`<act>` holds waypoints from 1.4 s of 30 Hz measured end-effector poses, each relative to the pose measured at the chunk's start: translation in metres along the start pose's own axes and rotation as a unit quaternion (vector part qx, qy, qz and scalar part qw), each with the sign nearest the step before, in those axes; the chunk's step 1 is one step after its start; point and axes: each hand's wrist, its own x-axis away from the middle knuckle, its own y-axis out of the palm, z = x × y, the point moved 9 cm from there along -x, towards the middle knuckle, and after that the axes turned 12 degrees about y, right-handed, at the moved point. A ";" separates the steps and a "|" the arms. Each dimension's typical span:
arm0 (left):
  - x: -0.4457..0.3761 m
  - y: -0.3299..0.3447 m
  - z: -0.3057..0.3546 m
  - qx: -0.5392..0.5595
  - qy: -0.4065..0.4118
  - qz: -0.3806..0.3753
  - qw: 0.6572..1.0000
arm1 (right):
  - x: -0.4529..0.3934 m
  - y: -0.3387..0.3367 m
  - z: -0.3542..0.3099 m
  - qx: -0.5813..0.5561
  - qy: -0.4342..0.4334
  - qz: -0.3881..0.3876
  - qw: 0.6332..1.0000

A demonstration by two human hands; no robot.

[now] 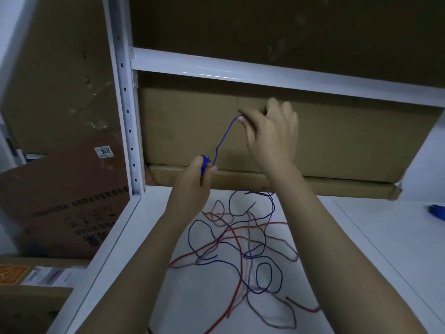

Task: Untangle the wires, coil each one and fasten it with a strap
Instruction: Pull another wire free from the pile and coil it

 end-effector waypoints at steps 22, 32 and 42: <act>0.008 -0.026 -0.043 0.179 -0.195 0.098 0.959 | 0.117 0.040 0.002 -0.316 0.064 -0.331 0.887; 0.024 0.001 -0.015 0.288 -0.156 -0.058 0.943 | 0.037 0.040 0.056 -0.323 0.186 -0.097 0.923; 0.015 -0.015 -0.027 0.521 -0.175 0.114 0.827 | 0.140 0.116 0.031 -0.200 0.118 -0.407 0.883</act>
